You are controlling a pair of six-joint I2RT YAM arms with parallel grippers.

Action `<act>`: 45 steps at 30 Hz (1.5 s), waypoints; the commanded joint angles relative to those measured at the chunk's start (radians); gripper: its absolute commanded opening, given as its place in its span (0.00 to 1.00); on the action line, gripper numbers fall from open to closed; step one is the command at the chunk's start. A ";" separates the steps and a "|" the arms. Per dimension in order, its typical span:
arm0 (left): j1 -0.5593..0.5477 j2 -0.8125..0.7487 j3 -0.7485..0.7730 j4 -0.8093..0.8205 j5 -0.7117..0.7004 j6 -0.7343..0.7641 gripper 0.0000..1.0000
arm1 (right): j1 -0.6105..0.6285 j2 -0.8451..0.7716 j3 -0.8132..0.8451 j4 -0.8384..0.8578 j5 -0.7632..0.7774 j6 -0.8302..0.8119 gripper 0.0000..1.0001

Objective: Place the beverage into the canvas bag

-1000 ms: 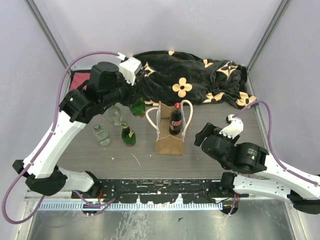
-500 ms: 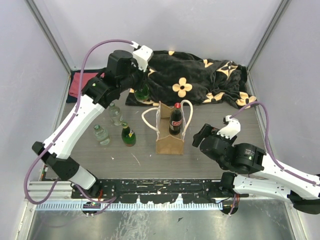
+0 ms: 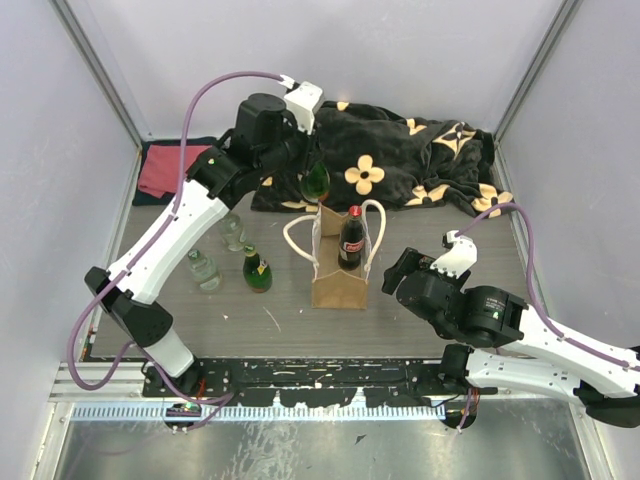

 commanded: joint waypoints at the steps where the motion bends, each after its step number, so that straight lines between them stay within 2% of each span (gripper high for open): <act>1: -0.044 -0.102 -0.033 0.178 0.034 -0.062 0.00 | 0.003 0.001 0.003 0.033 0.028 0.006 1.00; 8: -0.083 -0.112 -0.073 0.154 0.036 -0.130 0.00 | 0.003 0.004 0.009 0.034 0.028 0.001 1.00; 17: -0.102 -0.163 -0.236 0.205 0.021 -0.136 0.00 | 0.003 0.008 0.007 0.033 0.031 -0.002 1.00; 27: -0.101 -0.151 -0.330 0.298 0.026 -0.166 0.00 | 0.003 0.002 -0.010 0.033 0.031 0.001 1.00; 45: -0.105 -0.077 -0.548 0.549 -0.032 -0.094 0.00 | 0.003 0.024 -0.022 0.031 0.033 0.008 1.00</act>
